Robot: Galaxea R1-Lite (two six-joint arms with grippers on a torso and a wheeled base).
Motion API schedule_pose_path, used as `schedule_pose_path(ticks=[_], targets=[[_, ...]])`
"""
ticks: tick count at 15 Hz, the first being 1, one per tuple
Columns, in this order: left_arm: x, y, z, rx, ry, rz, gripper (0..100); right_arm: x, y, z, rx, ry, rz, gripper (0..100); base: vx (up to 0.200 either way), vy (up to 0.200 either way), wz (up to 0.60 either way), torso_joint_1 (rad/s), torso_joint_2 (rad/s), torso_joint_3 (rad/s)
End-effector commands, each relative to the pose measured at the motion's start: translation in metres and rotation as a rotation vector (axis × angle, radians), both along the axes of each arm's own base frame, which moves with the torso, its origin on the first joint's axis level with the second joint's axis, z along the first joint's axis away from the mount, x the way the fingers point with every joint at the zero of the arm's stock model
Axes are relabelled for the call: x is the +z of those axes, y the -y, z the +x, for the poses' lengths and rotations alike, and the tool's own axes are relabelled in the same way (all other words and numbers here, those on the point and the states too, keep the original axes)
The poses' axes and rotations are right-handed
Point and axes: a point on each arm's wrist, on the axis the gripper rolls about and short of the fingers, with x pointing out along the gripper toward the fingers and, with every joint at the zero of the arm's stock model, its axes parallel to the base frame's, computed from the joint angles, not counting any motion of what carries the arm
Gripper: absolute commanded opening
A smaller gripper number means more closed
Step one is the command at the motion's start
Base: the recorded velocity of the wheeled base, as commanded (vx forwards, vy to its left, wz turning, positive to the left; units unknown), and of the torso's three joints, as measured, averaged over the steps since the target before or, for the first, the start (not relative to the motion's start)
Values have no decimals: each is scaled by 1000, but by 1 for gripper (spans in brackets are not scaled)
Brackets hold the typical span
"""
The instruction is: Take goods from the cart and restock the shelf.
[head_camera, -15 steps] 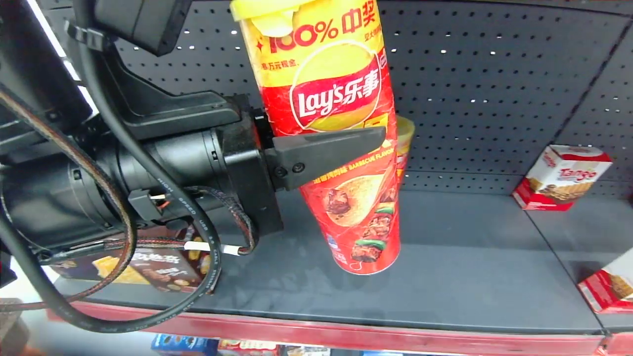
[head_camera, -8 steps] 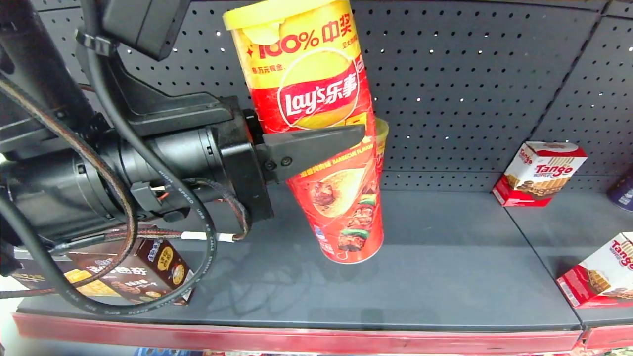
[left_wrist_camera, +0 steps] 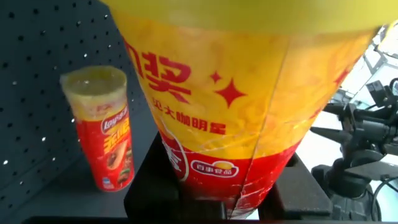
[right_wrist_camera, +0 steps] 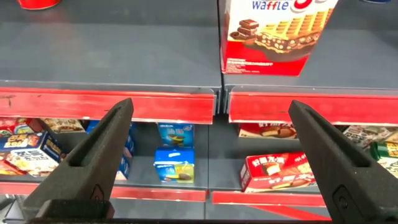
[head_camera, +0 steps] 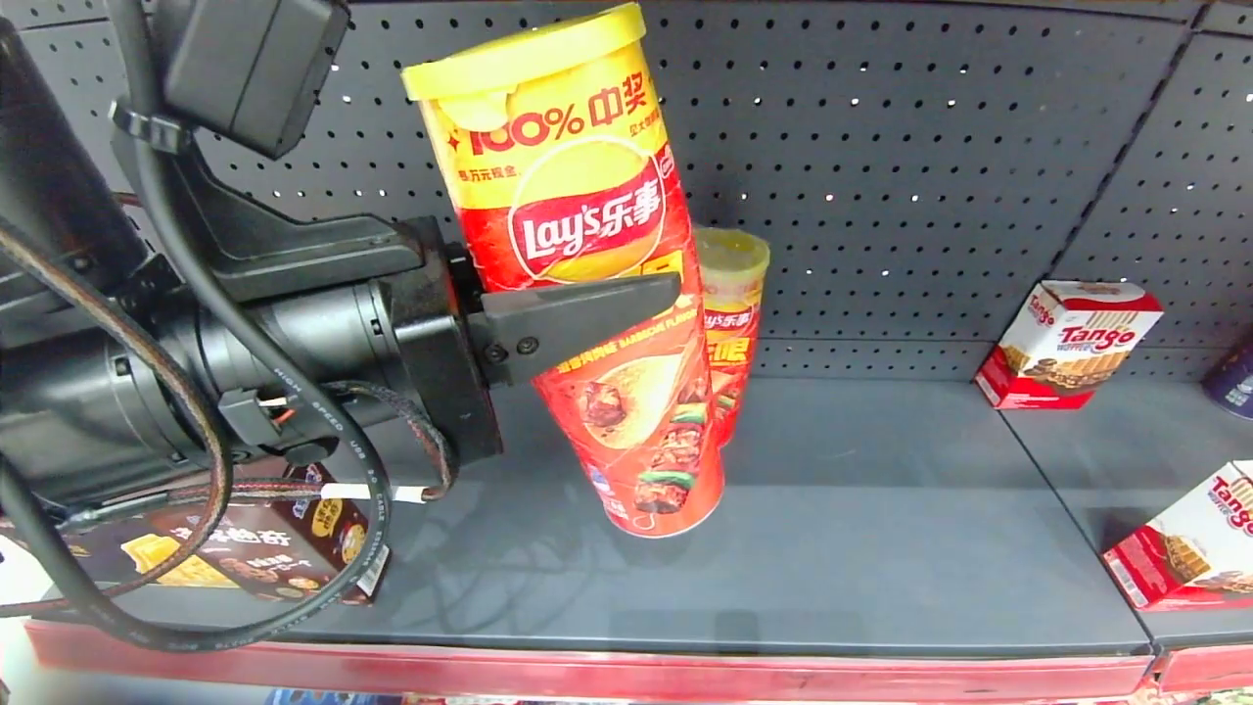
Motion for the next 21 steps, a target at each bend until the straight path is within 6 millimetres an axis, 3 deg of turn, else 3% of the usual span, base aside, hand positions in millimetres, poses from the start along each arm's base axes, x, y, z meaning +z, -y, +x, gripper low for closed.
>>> schedule_pose_path(ticks=[1, 3, 4, 6, 7, 11, 12, 13, 15, 21], targets=[[2, -3, 1, 11, 5, -6, 0, 0, 0, 0, 3, -2, -1, 100, 0, 0, 0, 0, 0, 0], [-3, -6, -3, 9, -7, 5, 0, 7, 0, 1, 12, -4, -4, 100, 0, 0, 0, 0, 0, 0], [-5, -7, -4, 11, -10, 7, 0, 57, 0, -3, 26, 73, 4, 100, 0, 0, 0, 0, 0, 0], [-11, -12, -2, 31, -21, 17, 0, 129, -2, 28, 128, -3, 53, 100, 0, 0, 0, 0, 0, 0], [-11, -14, 0, 42, -20, 17, 0, 141, -4, 33, 204, -10, 40, 100, 0, 0, 0, 0, 0, 0], [-10, -25, 7, 98, -18, 14, 0, 148, -15, 94, 355, -123, -152, 100, 0, 0, 0, 0, 0, 0], [-10, -27, 8, 104, -15, 12, 0, 147, -18, 100, 377, -123, -161, 100, 0, 0, 0, 0, 0, 0], [-11, -28, 9, 114, -20, 15, 0, 149, -32, 124, 467, -102, -173, 100, 0, 0, 0, 0, 0, 0], [-12, -30, 12, 126, -24, 18, 0, 148, -45, 153, 502, -93, -162, 100, 0, 0, 0, 0, 0, 0], [-19, -35, 14, 147, -44, 30, 0, 149, -67, 209, 682, -161, -98, 100, 0, 0, 0, 0, 0, 0]])
